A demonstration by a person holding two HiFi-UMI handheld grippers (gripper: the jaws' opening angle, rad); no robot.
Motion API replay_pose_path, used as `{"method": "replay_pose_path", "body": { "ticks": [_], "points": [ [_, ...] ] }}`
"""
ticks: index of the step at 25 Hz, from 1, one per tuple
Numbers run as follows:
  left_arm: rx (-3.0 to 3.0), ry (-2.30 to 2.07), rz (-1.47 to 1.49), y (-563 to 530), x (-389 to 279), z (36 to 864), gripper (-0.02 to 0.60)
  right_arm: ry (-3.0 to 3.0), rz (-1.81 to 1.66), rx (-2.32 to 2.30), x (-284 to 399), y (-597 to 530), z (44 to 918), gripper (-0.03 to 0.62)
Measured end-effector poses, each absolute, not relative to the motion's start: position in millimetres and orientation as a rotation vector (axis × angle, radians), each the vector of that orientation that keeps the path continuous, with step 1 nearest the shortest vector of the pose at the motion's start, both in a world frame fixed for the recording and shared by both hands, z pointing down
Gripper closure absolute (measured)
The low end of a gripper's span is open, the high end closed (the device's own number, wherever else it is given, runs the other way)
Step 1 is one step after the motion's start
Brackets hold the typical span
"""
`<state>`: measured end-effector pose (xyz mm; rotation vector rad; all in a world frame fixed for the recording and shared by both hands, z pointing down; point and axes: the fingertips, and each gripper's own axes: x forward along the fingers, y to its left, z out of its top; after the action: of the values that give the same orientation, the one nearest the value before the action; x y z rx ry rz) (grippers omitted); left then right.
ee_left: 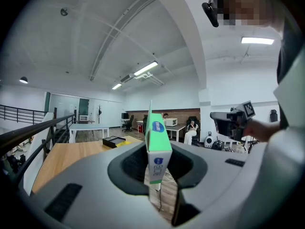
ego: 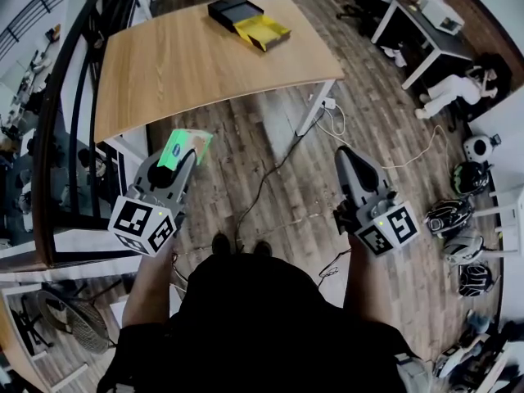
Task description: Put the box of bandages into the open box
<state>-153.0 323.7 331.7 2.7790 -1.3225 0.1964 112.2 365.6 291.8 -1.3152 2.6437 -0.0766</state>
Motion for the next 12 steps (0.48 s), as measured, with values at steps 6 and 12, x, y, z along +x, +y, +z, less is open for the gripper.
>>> {"method": "replay_pose_path", "body": {
  "ticks": [6,12],
  "points": [
    [2.784,-1.334,0.222,338,-124,328,0.485,2.636,-0.076,-1.280,139,378,289,0.556],
    [2.768,-1.336,0.236,343,-112,335,0.485,2.612,-0.134,-1.263,156,381,299,0.556]
  ]
}}
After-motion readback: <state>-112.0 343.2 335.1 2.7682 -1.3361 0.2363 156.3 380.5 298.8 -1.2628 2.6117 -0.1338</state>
